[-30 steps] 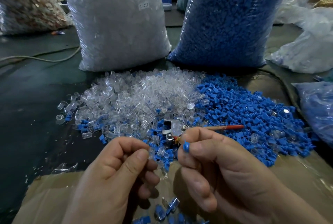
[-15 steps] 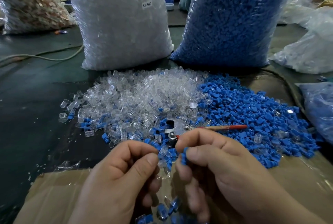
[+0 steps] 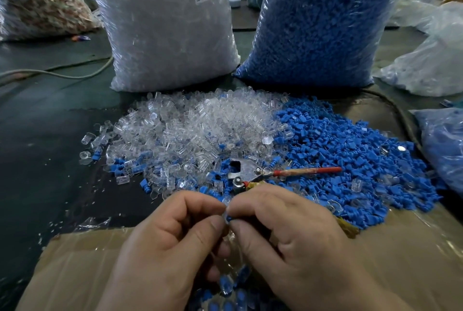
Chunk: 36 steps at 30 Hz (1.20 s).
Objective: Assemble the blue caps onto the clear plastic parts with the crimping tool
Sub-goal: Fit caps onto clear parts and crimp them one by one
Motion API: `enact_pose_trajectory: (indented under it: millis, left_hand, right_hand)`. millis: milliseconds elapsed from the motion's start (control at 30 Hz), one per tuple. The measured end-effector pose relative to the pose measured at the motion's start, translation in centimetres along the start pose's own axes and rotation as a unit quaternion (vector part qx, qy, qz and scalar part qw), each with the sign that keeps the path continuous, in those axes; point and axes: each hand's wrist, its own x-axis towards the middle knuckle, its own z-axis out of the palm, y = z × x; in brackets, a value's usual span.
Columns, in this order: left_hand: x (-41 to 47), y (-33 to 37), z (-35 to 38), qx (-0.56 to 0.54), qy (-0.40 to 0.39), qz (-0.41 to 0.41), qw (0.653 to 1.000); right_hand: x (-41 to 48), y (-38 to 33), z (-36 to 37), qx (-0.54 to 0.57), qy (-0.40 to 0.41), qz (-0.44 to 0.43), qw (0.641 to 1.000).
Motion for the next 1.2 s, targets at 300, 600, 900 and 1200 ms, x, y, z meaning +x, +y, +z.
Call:
enact_pose_trajectory:
  millis: [300,600,900,1200]
  left_hand:
    - [0.1,-0.4,-0.8,-0.048,-0.078,-0.003,0.996]
    - [0.3,-0.5,-0.9,0.002,0.008,0.019,1.0]
    - [0.3,-0.2,-1.1,-0.026,0.016,-0.021,0.999]
    - [0.4,-0.3,-1.4,-0.018,0.049,0.007,0.999]
  right_hand:
    - [0.1,-0.3,-0.2,-0.046,-0.025,-0.02,0.998]
    - [0.5,1.9,-2.1,-0.302,-0.147,0.189,0.923]
    - [1.4,3.3,-2.7,-0.368,-0.203,0.205,0.884]
    - [1.5,1.1,-3.6,-0.253,-0.016,0.149,0.956]
